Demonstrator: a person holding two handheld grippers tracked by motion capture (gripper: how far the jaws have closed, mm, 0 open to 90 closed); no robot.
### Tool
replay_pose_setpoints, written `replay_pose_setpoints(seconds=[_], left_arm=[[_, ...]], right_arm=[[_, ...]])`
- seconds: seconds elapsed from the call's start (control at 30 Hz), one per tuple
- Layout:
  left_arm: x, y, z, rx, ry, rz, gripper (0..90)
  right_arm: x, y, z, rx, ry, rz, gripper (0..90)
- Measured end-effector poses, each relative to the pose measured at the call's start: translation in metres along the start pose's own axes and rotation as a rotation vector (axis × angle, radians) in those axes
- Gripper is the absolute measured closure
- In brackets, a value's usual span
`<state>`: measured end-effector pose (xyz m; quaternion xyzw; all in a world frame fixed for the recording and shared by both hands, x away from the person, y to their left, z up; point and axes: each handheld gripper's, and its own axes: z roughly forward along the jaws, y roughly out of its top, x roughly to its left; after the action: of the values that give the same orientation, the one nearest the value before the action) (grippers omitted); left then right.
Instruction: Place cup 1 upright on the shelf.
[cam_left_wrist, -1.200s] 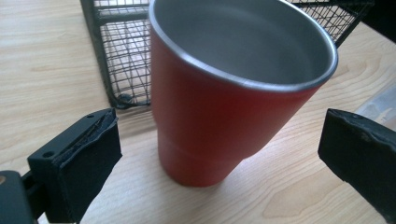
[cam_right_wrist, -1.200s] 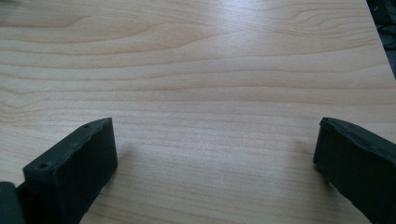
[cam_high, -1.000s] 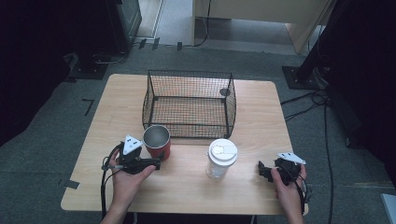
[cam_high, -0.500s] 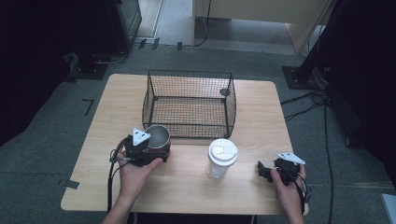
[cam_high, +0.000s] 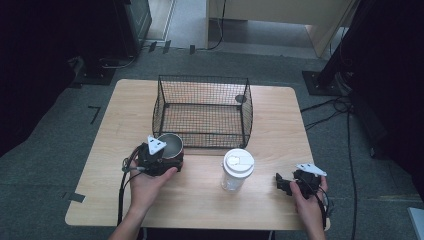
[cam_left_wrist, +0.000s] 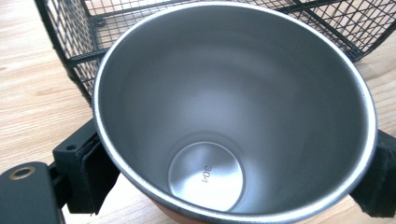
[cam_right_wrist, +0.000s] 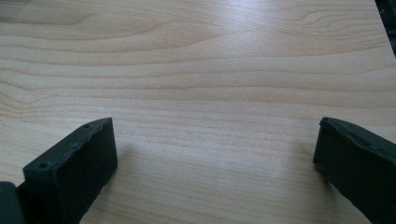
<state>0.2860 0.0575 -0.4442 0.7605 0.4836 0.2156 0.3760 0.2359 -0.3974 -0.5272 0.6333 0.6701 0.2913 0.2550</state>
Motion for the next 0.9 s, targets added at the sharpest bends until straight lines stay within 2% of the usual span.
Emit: replay_pose_setpoints(seconds=[0.3, 0.5, 0.9], left_arm=[[0.004, -0.001, -0.003, -0.005, 0.007, 0.005, 8.2], [0.004, 0.001, -0.009, -0.017, -0.003, 0.008, 8.2], [-0.004, 0.015, -0.029, -0.074, -0.029, 0.028, 8.3]], right_arm=[[0.0, 0.0, 0.0, 0.0, 0.0, 0.0, 0.0], [0.0, 0.0, 0.0, 0.0, 0.0, 0.0, 0.0], [0.0, 0.0, 0.0, 0.0, 0.0, 0.0, 0.0]])
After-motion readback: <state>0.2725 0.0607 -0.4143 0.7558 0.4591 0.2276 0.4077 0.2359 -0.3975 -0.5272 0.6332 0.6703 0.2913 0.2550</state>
